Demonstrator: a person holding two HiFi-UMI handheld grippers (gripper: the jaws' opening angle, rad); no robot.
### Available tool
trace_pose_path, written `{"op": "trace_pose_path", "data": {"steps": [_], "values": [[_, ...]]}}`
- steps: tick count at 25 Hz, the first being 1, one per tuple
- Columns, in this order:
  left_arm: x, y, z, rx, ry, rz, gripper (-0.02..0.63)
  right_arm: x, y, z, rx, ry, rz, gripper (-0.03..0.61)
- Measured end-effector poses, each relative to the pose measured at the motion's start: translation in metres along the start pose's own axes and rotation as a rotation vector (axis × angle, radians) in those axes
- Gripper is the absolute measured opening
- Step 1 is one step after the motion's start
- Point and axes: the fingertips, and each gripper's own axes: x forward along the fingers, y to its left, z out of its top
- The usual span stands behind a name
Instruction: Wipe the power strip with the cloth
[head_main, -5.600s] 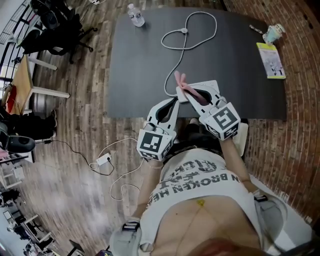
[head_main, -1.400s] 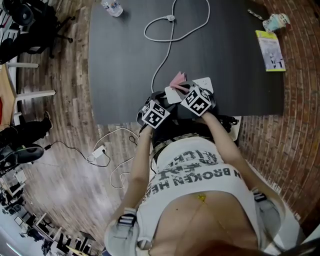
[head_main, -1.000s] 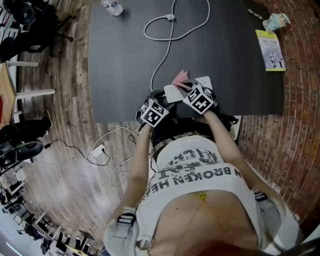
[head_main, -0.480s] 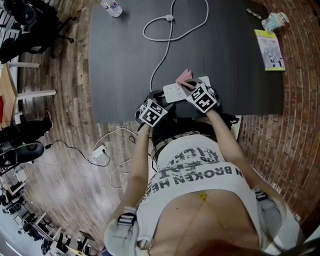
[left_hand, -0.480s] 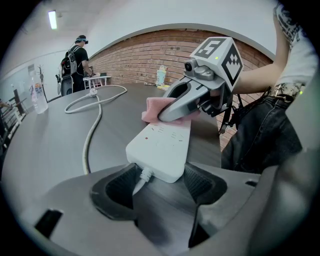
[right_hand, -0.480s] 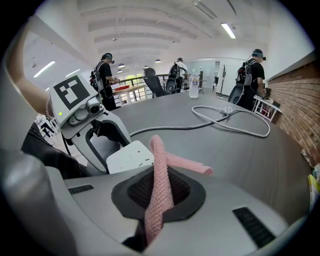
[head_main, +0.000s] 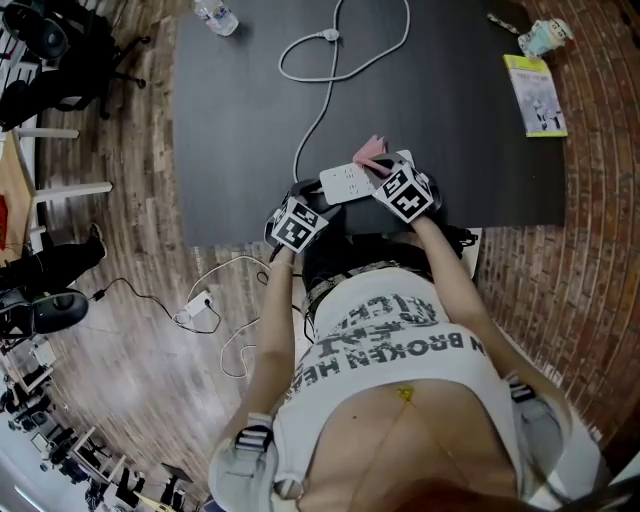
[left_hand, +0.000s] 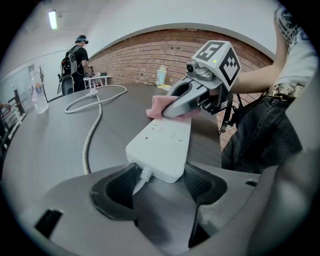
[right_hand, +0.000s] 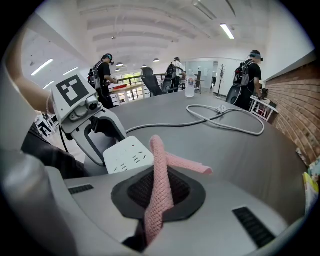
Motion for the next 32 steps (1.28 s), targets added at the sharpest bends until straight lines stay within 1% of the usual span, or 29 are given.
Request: {"op": "trace_pose_path", "data": {"steps": [5, 20, 32], "values": [[-0.004, -0.001, 0.001, -0.004, 0.022, 0.001, 0.285, -0.008, -0.012, -0.010, 0.027, -0.002, -0.032, 0.017], [0.000, -0.002, -0.002, -0.003, 0.019, -0.001, 0.285, -0.015, -0.019, -0.017, 0.050, -0.013, -0.029, 0.015], [-0.005, -0.003, 0.003, -0.004, 0.031, 0.009, 0.285, -0.035, -0.048, -0.042, 0.136, -0.020, -0.099, 0.017]]}}
